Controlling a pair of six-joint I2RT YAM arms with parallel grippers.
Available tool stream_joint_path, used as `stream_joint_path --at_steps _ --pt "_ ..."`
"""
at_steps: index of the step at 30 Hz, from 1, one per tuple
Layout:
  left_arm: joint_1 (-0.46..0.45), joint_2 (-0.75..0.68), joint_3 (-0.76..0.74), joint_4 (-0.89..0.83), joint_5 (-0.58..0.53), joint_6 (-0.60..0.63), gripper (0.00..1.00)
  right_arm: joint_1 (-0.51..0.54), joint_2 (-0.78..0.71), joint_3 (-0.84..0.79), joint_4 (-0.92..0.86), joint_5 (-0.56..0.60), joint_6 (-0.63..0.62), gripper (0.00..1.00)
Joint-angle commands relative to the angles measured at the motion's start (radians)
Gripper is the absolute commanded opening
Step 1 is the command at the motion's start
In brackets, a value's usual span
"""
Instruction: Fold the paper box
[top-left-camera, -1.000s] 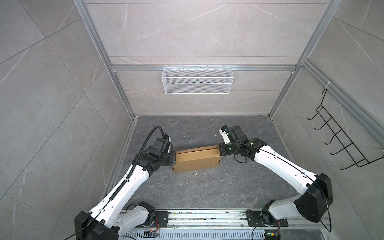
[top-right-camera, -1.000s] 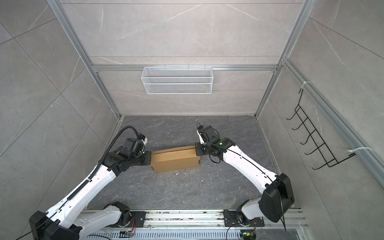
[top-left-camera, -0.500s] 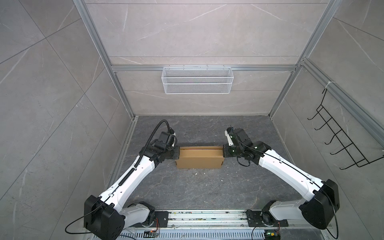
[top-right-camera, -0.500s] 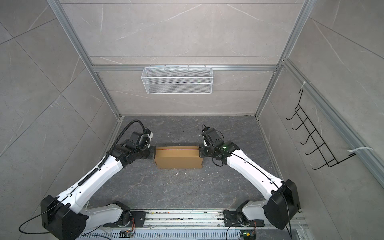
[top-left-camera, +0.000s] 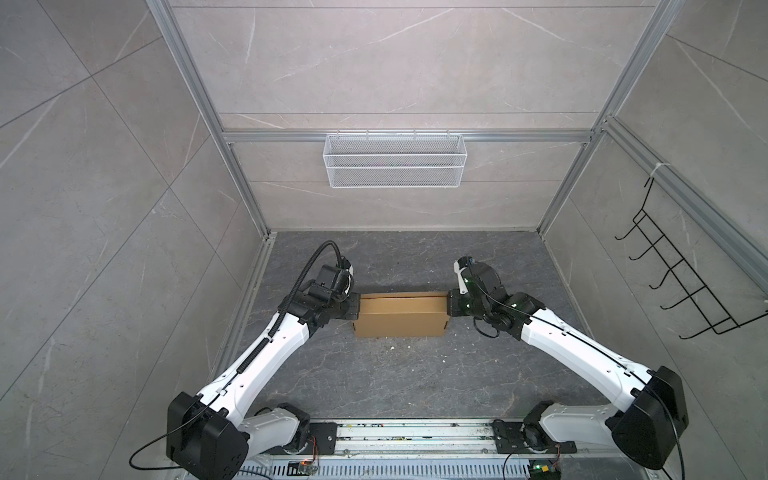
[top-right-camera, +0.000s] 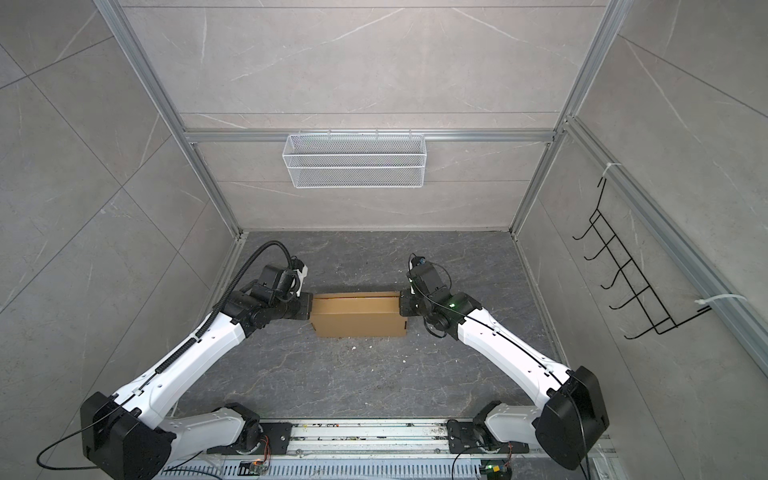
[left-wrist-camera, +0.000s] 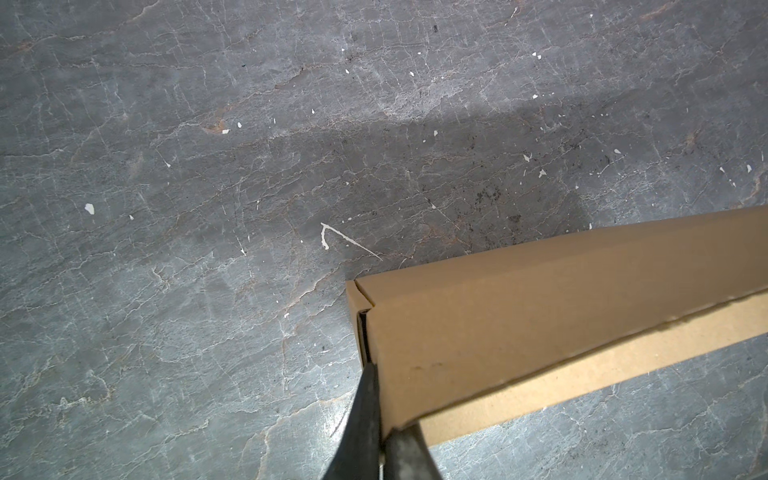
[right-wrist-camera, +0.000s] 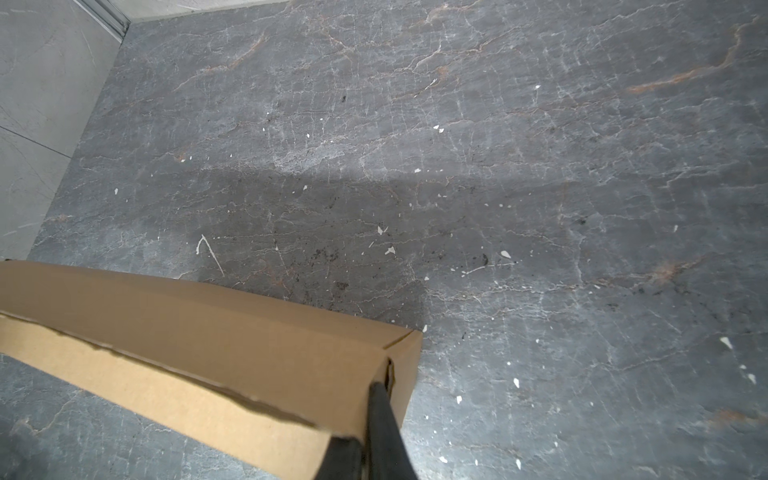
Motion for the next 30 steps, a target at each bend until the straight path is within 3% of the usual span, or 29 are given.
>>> stream_joint_path --at_steps 1,10,19,25,30 --pt "-0.007 0.006 -0.039 -0.073 0.034 0.034 0.01 -0.005 -0.003 0.013 -0.097 -0.068 0.002 0.15" --pt "-0.006 -0.005 -0.056 -0.071 0.025 0.034 0.02 -0.057 -0.027 0.034 -0.147 -0.21 0.03 0.36" --pt "-0.007 -0.006 -0.063 -0.065 0.027 0.032 0.02 -0.167 -0.092 0.038 -0.148 -0.442 0.122 0.44" --pt "-0.007 -0.006 -0.065 -0.062 0.029 0.035 0.02 -0.267 -0.116 0.006 -0.101 -0.602 0.27 0.47" --pt "-0.007 -0.014 -0.072 -0.059 0.027 0.035 0.02 -0.319 -0.108 -0.04 -0.002 -0.656 0.449 0.53"
